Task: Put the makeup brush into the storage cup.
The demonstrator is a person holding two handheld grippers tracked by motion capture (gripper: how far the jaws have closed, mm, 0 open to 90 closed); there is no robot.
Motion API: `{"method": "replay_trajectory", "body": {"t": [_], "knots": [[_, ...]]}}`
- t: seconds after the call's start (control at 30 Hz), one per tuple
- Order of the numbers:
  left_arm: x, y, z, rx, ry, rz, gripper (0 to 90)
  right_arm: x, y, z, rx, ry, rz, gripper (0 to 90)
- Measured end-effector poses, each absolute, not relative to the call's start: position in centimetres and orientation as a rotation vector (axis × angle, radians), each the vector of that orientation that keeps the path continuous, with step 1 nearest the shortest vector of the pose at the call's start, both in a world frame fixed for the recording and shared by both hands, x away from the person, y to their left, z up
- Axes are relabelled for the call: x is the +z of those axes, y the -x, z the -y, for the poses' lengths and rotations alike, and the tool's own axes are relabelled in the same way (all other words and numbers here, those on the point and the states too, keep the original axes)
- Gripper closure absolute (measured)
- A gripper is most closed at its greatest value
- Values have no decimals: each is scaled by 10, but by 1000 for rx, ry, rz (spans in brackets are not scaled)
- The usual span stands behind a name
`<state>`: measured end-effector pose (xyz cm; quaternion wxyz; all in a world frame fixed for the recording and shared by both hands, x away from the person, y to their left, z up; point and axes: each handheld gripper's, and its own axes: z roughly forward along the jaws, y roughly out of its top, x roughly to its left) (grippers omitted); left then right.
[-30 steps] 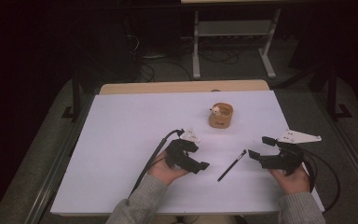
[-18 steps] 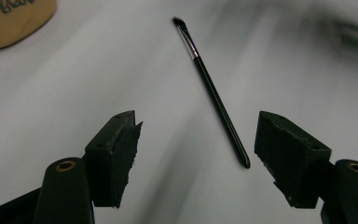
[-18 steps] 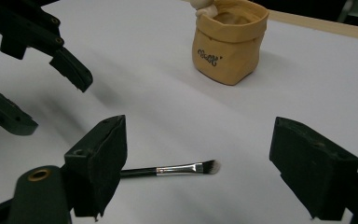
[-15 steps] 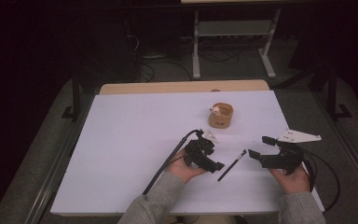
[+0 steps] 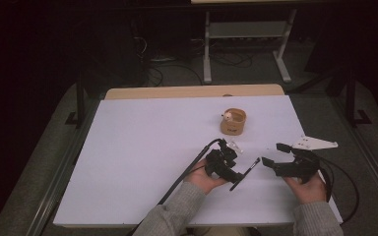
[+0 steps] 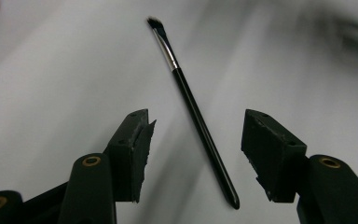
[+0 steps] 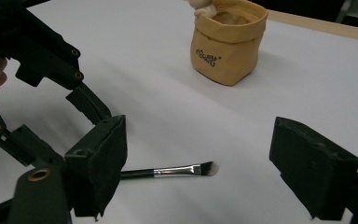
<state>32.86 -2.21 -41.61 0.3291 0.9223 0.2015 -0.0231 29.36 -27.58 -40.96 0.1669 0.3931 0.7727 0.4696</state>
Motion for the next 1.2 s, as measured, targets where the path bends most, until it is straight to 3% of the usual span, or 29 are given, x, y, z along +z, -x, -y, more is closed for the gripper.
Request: {"method": "replay_trajectory", "body": {"t": [0.37, 0.8, 1.03, 1.2], "knots": [[-423, -325, 40, -66, -2451, -518, 475, -410, -293, 275, 1336, -1126, -2198, 179], [-431, -325, 51, -52, -2503, -553, 603, -411, -295, 274, 1322, -1120, -2210, 184], [-431, -321, 54, 20, -2528, -545, 671, -411, -294, 275, 1322, -1119, -2206, 184], [-430, -313, 60, 143, -2572, -519, 734, -411, -294, 275, 1319, -1118, -2205, 183]]}}
